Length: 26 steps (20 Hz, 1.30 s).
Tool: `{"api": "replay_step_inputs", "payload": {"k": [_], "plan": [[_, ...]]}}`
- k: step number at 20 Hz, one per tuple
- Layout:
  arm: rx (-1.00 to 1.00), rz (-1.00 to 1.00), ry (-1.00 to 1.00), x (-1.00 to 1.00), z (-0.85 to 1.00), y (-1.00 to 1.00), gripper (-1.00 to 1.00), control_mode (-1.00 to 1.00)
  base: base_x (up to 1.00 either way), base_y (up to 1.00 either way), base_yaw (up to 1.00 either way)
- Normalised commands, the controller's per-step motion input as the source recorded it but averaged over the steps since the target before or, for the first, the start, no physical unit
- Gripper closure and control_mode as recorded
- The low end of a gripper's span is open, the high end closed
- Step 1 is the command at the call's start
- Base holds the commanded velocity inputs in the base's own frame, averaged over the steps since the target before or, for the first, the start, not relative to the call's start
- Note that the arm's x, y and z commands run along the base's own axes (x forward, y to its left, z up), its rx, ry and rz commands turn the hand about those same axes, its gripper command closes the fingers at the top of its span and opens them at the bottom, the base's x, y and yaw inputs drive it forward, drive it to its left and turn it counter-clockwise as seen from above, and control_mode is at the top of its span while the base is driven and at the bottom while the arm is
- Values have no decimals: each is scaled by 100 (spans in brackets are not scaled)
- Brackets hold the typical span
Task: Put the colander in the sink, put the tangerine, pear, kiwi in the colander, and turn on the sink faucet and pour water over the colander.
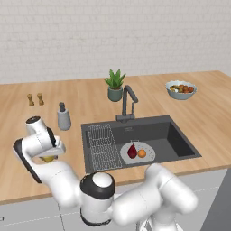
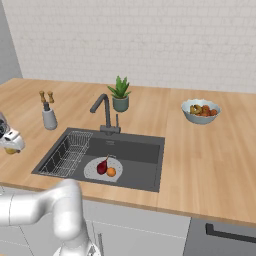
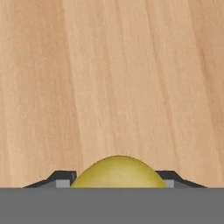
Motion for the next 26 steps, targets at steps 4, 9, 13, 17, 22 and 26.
{"api": "replay_step_inputs", "payload": {"k": [4,9,13,17,22,26], "plan": [[1,0,-1,-46,18,-67,100,-100,0,0,0],[6,0,0,-56,29,-72,100,-100,0,0,0],[7,0,0,-55,25,-78,100,-100,0,0,0],[9,0,-2,-46,24,-84,100,-100,0,0,0],[7,1,-3,-37,22,-91,100,-100,0,0,0],[7,3,0,-24,20,-90,100,-100,0,0,0]]}}
